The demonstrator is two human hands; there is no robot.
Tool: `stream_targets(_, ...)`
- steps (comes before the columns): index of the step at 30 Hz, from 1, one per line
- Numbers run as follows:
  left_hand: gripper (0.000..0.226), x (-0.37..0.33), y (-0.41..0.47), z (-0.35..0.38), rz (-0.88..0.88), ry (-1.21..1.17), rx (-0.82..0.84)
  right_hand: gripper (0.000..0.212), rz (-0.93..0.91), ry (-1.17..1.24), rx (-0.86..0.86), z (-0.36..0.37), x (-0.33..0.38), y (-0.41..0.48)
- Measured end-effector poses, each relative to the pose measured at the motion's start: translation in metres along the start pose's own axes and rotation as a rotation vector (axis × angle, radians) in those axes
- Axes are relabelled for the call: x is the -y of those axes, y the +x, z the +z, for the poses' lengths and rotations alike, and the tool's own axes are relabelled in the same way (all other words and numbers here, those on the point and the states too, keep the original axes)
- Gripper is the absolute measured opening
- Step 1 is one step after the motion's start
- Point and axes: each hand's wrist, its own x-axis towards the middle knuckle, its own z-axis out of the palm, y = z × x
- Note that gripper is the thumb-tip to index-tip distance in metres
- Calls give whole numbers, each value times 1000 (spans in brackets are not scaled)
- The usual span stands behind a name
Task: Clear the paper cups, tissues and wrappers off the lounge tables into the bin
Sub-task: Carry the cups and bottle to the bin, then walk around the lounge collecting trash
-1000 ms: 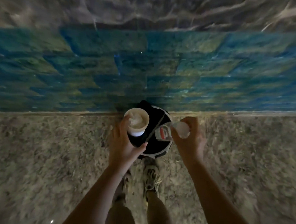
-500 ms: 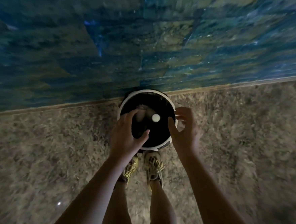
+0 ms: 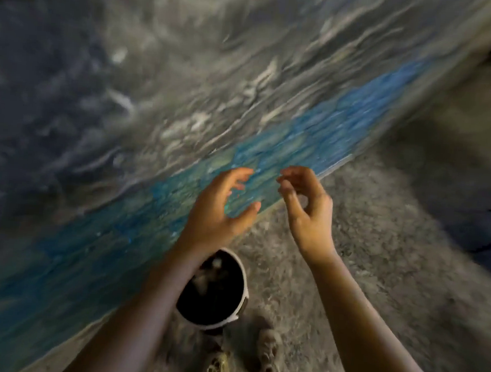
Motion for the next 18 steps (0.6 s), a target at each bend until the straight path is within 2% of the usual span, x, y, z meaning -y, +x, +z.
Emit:
stream_targets(5,46,-129,56,21,271,-57,141,12,-86,-80,-274,-117,74,18)
stream_targets(9,46,-239,71,67,456,-145,288,14,-122,-141,-499,-232,124,-9)
stream_targets(12,46,-322,58,115,599,-229,401,23,-95,-196,-665,-321,158,-60)
stream_targets(14,45,-376,34,152,681,-298,488,20,-88,-242,-776,-376,181,-108)
stream_targets(18,43,-478,-50,231,819,-459,655,26,-61,-367,-1038,-468,226,-227)
